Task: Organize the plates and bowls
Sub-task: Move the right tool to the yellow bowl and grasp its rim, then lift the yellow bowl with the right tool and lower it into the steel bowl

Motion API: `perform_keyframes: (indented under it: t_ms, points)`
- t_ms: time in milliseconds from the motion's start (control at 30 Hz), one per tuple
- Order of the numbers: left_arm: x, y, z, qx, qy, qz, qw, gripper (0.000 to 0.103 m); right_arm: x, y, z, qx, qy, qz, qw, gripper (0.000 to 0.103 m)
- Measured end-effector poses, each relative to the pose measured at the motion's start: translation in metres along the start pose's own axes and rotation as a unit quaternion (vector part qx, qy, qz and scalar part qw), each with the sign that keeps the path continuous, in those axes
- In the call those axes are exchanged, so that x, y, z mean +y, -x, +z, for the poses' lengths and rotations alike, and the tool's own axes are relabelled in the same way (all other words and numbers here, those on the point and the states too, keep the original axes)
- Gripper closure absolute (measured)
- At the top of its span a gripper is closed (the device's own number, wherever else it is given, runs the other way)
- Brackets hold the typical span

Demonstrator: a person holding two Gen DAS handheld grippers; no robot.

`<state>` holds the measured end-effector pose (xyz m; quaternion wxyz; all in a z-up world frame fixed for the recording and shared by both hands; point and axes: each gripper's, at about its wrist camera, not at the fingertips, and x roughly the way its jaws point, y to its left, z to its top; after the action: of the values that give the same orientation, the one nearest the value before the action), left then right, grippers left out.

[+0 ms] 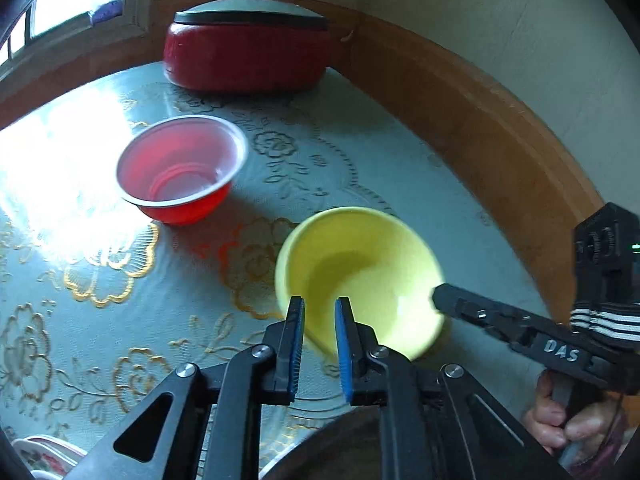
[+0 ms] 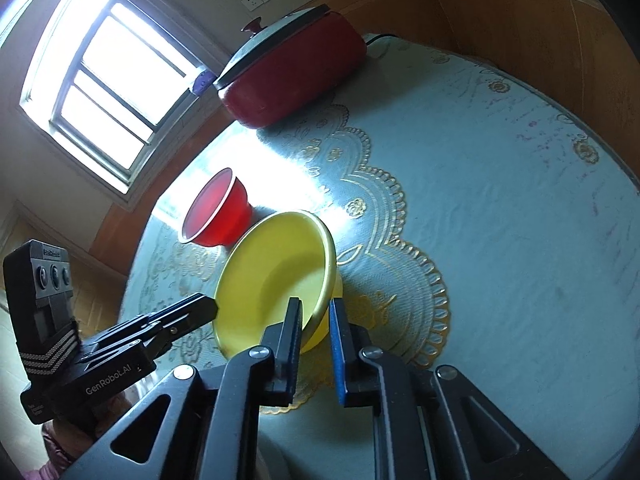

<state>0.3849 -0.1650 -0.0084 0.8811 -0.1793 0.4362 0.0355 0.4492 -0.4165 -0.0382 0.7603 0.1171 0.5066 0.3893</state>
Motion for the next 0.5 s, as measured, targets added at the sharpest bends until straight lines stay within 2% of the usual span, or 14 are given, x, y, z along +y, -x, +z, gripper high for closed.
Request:
perform_keyframes:
  t_ms: [133, 200, 300, 333, 367, 433, 500]
  points:
    - [-0.015, 0.007, -0.003, -0.017, -0.027, 0.014, 0.9994, 0.088, 0.011, 0.000, -0.002, -0.004, 0.019, -0.012, 1.000, 0.091]
    - [-0.010, 0.008, -0.002, -0.016, -0.015, 0.010, 0.9997, 0.088, 0.008, -0.003, -0.003, 0.002, 0.016, -0.030, 0.999, 0.091]
    - [0.004, 0.014, 0.003, -0.027, 0.008, 0.023, 0.9993, 0.087, -0.004, -0.002, -0.005, 0.000, -0.005, -0.031, 0.999, 0.091]
    - [0.009, 0.013, 0.005, -0.024, 0.014, 0.023, 0.9993, 0.084, -0.006, -0.001, -0.005, -0.004, -0.006, -0.034, 0.999, 0.091]
    - [0.014, 0.012, 0.006, -0.019, 0.022, 0.020, 0.9994, 0.074, -0.008, 0.000, -0.006, -0.005, -0.009, -0.034, 0.999, 0.089]
    - [0.023, 0.010, 0.007, -0.008, 0.044, 0.004, 0.9990, 0.064, -0.010, 0.001, -0.006, -0.005, -0.013, -0.028, 1.000, 0.088]
    - [0.027, 0.008, 0.008, -0.005, 0.053, -0.004, 0.9986, 0.063, -0.010, 0.001, -0.006, -0.006, -0.014, -0.025, 1.000, 0.088]
